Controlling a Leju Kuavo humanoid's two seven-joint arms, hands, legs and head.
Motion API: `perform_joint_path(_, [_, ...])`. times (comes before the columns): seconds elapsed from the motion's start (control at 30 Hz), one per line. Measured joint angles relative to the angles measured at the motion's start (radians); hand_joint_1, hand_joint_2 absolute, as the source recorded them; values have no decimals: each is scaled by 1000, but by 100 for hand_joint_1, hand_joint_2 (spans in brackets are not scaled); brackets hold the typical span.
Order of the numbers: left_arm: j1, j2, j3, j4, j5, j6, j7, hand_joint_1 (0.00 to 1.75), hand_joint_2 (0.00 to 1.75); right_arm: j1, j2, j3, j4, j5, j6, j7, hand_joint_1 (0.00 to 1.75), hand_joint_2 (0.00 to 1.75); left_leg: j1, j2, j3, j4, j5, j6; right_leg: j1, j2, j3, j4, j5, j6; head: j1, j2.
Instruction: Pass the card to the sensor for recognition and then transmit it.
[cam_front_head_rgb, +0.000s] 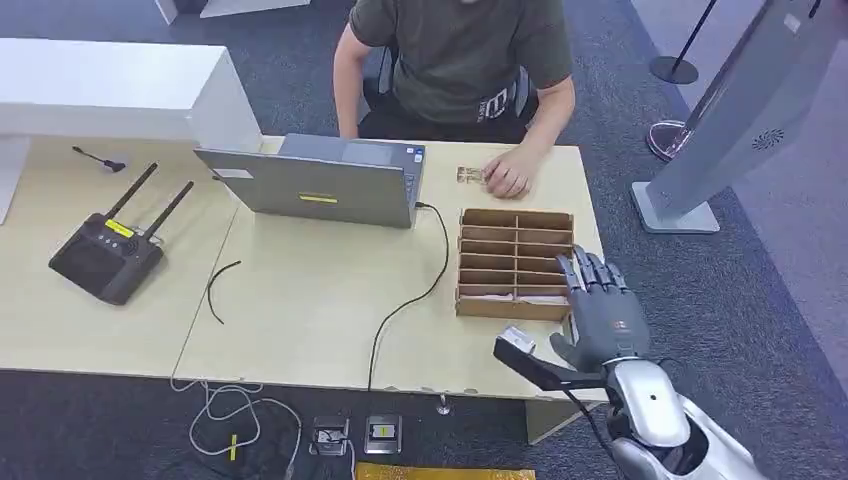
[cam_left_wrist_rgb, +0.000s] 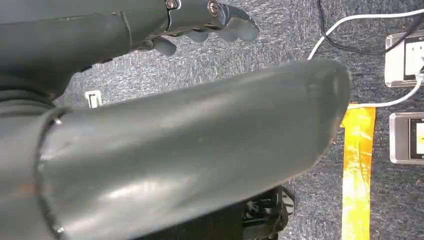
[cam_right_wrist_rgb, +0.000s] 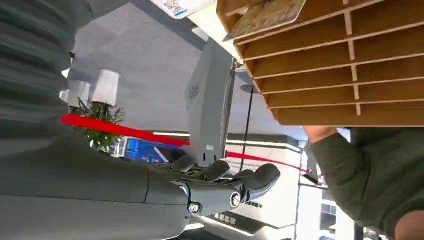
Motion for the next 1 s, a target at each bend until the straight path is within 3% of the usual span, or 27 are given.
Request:
perform_joint_path(0.8, [-5, 1, 0, 0, -24, -12, 17, 0, 0, -24, 35, 42, 122, -65, -87, 18, 0, 175, 0, 0, 0, 0, 0, 0, 0, 0, 0, 0, 0, 0, 0, 0])
perform_joint_path(1.0, [-5, 2, 0, -8, -19, -8, 21, 0, 0, -41, 50, 53, 159, -81, -114, -7, 0, 175, 0, 0, 0, 0, 0, 0, 0, 0, 0, 0, 0, 0, 0, 0])
